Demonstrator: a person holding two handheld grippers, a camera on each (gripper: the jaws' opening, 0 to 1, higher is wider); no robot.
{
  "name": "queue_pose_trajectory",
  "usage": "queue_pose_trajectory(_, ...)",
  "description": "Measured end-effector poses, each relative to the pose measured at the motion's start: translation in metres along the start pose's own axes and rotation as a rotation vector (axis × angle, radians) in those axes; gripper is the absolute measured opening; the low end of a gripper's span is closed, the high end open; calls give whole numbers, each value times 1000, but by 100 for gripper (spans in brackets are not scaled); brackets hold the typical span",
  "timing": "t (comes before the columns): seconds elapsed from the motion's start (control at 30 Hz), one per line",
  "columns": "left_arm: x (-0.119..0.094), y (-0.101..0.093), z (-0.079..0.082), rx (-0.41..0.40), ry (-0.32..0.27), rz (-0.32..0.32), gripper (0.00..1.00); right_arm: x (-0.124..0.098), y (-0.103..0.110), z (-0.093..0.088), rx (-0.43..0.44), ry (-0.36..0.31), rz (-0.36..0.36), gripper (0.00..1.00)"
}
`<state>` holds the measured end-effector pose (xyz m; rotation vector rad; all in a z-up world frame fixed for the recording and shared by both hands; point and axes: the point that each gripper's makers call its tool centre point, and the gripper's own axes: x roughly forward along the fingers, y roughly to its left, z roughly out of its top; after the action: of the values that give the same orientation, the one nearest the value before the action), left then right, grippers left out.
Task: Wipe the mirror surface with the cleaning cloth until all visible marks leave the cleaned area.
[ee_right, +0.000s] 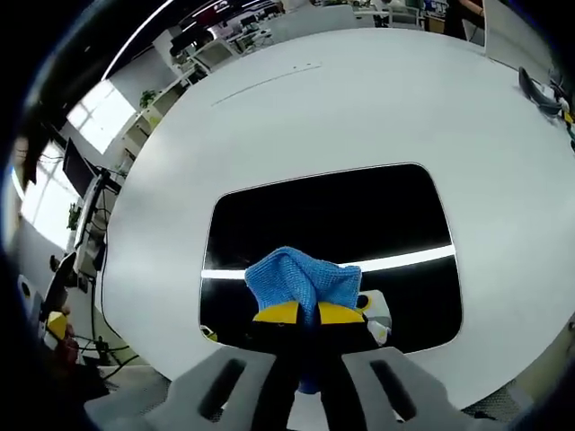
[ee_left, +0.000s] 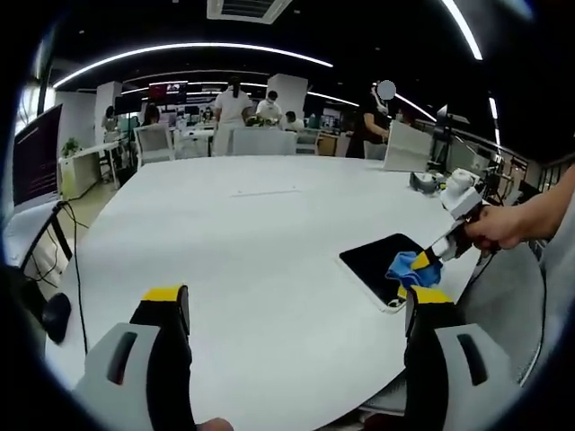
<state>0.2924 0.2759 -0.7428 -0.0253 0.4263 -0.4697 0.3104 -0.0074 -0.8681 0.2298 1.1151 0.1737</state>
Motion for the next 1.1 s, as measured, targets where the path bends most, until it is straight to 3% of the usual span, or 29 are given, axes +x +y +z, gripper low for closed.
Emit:
queue_pose_trajectory(0.5, -3, -2, -1, 9, 5, -15, 99, 5, 17, -2, 21, 12, 16, 0)
queue_pose_trajectory(1.1, -4, -4, 2, 6, -1, -15, 99, 16, 52, -4, -45, 31, 51, 0)
